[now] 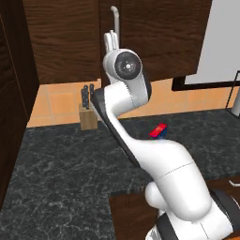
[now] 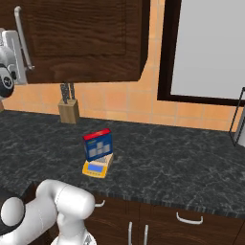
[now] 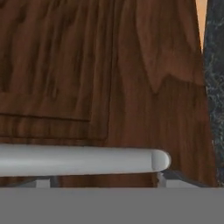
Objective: Pick the boxed food and place it on the digital scale for weighing, and close the cabinet.
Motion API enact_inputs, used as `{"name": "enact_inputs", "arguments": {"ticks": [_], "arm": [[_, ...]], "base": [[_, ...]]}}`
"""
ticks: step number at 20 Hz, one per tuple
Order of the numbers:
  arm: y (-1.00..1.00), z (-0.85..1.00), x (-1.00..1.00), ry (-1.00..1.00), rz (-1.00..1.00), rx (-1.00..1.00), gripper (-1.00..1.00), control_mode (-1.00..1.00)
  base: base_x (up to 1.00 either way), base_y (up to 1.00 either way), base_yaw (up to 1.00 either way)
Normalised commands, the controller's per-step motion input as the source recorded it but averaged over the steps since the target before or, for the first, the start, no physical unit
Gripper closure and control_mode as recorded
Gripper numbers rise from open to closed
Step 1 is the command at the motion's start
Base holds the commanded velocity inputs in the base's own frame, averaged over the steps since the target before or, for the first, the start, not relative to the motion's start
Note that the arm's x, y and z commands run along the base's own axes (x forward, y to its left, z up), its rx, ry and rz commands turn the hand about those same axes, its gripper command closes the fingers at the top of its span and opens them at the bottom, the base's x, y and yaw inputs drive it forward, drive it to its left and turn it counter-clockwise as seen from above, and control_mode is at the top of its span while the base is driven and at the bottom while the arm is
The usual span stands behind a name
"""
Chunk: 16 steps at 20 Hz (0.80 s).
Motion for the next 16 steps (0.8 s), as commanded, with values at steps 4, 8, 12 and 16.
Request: {"name": "enact_inputs", "arguments": {"ticks": [4, 8, 12, 16], "arm": [[0.0, -0.11, 1.0, 0.04, 0.0, -0.12, -1.0, -1.0], [0.0, -0.16, 1.0, 0.05, 0.0, -0.13, -1.0, -1.0], [0.0, -0.36, 1.0, 0.08, 0.0, -0.14, -1.0, -1.0], [-0.05, -0.34, 1.0, 0.13, 0.0, -0.13, -1.0, -1.0]], "base": [[0.0, 0.0, 0.0], [0.0, 0.0, 0.0], [0.0, 0.0, 0.0], [0.0, 0.0, 0.0]]}}
